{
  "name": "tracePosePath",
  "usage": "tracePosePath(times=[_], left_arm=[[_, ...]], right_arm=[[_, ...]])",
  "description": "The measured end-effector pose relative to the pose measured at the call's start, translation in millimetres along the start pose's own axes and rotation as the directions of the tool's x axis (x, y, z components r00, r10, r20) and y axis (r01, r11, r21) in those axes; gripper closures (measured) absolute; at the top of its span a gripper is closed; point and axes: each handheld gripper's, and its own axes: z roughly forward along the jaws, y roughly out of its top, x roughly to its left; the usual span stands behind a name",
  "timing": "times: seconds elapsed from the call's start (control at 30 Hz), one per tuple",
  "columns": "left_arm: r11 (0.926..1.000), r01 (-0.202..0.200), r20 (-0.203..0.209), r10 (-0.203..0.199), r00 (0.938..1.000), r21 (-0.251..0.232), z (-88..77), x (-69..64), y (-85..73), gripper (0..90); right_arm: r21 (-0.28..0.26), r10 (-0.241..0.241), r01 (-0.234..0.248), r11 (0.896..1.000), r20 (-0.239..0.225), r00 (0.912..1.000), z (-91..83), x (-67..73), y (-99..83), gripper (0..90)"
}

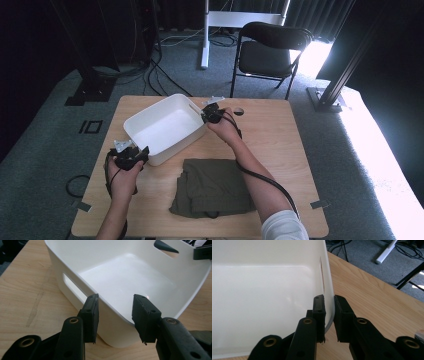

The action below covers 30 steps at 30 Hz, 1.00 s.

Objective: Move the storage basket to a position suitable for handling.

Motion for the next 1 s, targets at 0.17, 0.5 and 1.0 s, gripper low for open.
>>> tracePosePath(times=[0.17,0.5,1.0], left_arm=[[0.9997,-0.024,-0.017,0.024,0.9996,-0.001,5.4,-5.5,3.4,62.2],[0.9974,-0.072,-0.018,0.071,0.9973,-0.011,20.1,-19.0,8.3,64.0],[0.9943,-0.106,0.051,0.107,0.993,-0.004,43.0,-45.7,16.5,64.7]], right_arm=[[0.005,0.021,-0.021,1.0,0.003,0.9998,-5.5,-4.8,-4.3,80.5],[0.003,0.061,-0.061,0.998,0.022,0.9979,-23.4,-20.9,-18.6,82.9],[0.016,0.128,-0.13,0.991,0.083,0.9883,-54.2,-51.3,-45.3,82.5]])
